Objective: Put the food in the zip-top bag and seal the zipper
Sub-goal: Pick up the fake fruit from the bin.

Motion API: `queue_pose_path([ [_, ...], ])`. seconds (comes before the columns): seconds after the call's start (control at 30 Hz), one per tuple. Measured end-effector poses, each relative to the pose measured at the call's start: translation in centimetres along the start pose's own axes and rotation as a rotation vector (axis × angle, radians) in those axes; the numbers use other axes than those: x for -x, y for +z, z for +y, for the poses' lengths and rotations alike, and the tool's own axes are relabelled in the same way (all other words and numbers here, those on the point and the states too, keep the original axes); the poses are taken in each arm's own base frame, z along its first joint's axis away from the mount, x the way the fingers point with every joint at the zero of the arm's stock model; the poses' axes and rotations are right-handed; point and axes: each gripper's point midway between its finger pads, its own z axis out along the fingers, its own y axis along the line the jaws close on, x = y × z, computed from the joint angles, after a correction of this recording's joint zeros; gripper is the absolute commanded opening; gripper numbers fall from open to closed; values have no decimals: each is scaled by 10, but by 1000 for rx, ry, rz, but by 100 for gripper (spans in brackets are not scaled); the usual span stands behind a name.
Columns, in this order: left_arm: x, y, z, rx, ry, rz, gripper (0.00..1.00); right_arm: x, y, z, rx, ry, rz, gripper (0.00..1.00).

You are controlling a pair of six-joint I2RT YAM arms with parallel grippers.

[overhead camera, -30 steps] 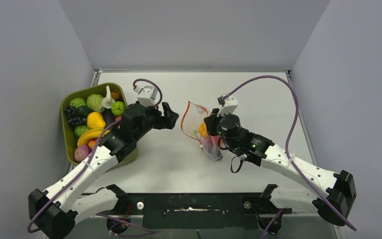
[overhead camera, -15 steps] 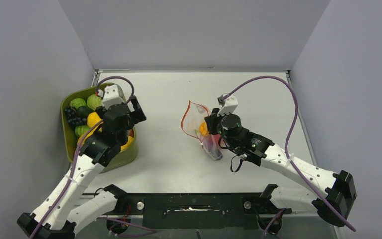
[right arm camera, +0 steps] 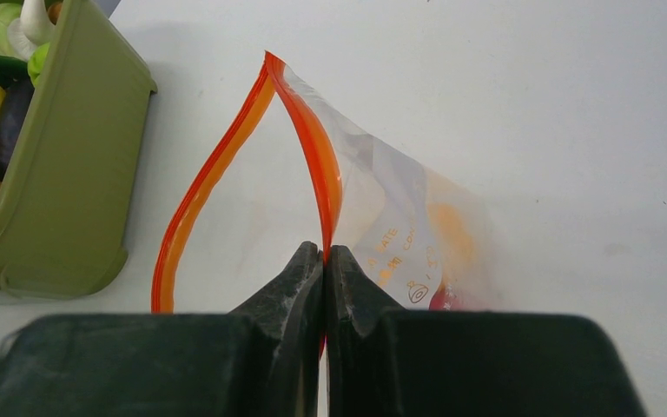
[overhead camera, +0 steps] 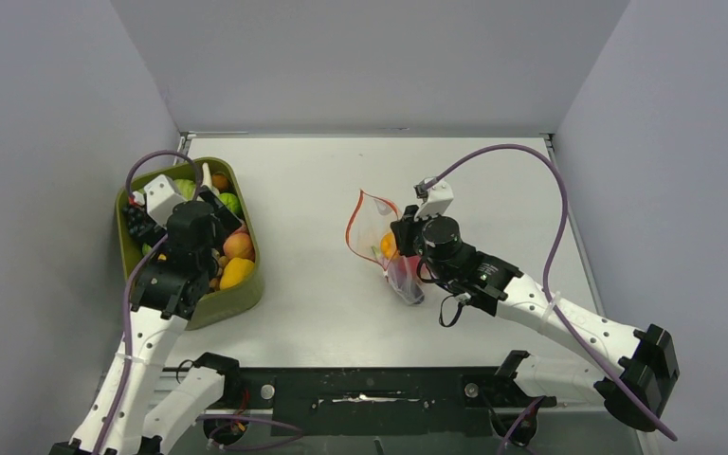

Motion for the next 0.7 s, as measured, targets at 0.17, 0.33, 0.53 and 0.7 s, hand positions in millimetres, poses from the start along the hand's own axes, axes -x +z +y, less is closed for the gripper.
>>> queue_pose_path([
  [0.17, -3, 3, 9, 34, -48, 23, 97, -1, 1, -1, 3, -9, 4, 0],
  [0.33, -9, 16, 26, 114, -108, 67, 98, -1, 1, -1, 3, -13, 4, 0],
  [0.53, -8, 25, 46, 171, -239, 90, 93, -5, 1, -2, 1, -16, 11, 0],
  [0.7, -16, 30, 69, 257, -319, 103, 89, -9, 1, -4, 0, -20, 18, 0],
])
